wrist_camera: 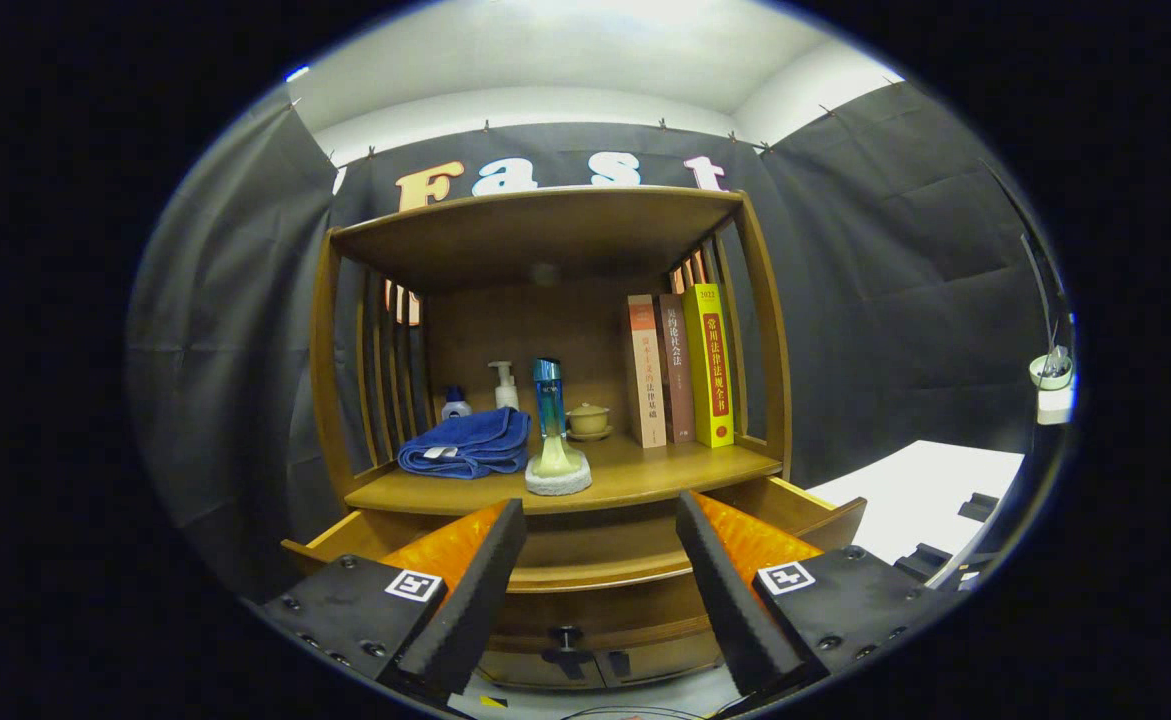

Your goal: Pull open the drawer, take out the items inside it, and place them on the countertop above the cabinet.

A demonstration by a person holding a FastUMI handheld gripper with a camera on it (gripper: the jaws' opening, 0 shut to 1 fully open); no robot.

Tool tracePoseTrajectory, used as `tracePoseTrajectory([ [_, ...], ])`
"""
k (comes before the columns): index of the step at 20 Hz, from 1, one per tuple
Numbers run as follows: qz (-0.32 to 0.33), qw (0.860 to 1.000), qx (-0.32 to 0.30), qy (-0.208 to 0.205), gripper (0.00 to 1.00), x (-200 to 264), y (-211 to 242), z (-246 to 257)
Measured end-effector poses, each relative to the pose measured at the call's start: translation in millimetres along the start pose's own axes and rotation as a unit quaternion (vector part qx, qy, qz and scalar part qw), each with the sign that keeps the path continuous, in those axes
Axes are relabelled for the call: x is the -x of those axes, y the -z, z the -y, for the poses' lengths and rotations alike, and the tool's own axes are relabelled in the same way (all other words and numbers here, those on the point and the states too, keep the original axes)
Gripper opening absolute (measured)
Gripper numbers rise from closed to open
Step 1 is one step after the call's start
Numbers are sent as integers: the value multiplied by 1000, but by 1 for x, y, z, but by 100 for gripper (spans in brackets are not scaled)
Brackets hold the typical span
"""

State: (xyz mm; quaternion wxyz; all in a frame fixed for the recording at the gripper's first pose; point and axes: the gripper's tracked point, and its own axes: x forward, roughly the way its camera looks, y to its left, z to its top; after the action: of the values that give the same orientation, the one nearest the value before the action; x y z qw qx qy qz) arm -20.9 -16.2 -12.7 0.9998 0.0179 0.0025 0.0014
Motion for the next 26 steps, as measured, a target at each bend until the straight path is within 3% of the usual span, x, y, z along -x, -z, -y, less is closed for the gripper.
tracePoseTrajectory([
  [12,-11,998,37,-47,99,3,39,-40],
  [26,-39,996,39,-64,99,2,113,-47],
])
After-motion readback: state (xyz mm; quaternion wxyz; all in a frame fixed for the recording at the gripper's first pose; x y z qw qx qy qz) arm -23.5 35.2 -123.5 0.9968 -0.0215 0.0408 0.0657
